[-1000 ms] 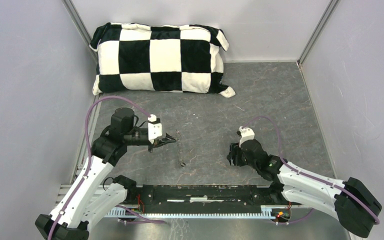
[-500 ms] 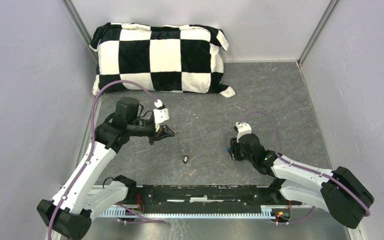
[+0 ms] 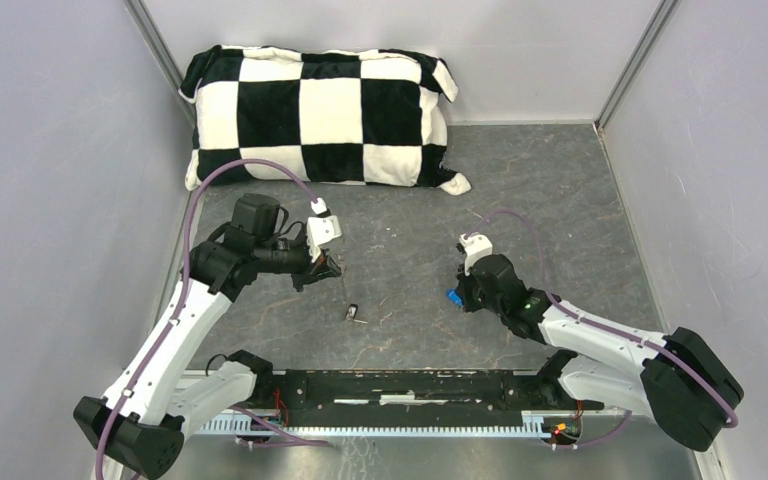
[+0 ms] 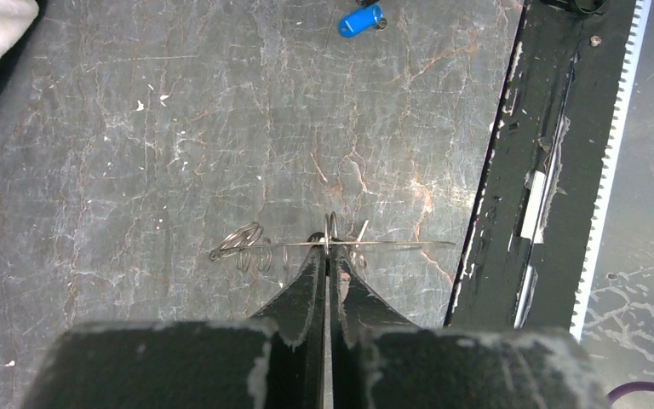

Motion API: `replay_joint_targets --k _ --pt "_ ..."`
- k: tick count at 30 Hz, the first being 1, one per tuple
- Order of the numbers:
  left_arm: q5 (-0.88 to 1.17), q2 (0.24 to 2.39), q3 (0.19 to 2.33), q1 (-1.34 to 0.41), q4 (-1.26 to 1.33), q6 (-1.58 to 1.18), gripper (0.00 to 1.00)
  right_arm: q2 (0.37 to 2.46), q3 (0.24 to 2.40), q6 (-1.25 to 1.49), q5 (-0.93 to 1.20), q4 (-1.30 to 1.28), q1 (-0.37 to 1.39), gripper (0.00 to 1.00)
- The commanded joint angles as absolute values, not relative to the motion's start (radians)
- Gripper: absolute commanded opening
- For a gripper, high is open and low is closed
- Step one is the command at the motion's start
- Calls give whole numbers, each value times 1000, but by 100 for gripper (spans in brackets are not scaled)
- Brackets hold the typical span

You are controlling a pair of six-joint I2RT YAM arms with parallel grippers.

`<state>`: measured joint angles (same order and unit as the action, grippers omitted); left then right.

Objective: Put the keys on the keyring

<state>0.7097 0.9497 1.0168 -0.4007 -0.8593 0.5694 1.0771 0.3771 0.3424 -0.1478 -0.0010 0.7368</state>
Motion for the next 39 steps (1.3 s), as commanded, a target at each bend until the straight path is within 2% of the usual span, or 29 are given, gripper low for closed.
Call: replay_joint_targets --k 1,5,6,9,11,13,17,22,27,33,39 --pt "703 909 1034 -400 -843 548 2 1045 427 319 -59 40 732 0" --pt "704 896 1038 -401 -824 530 2 1053 440 324 -16 65 733 1" --pt "704 898 1041 -400 -823 526 2 1059 447 326 -23 51 733 9" --pt "706 904 1046 -400 -822 517 2 1047 444 358 -85 2 733 49" --pt "705 905 1045 -400 -822 513 2 1010 421 393 -127 -51 736 62" --pt "707 904 1041 -401 -821 514 2 970 383 421 -149 -49 748 67" --pt "711 899 1027 -401 -822 511 2 958 328 470 -164 -24 784 67" --pt "708 897 1026 -400 -824 503 2 1023 321 527 -235 17 881 59" --pt "707 892 1020 -401 -823 500 2 1079 352 570 -395 -33 975 61" --pt "720 887 1011 -401 -824 494 2 1085 344 577 -511 -39 991 55" --pt "717 887 1009 -400 -824 493 2 1103 341 555 -524 -8 991 49"
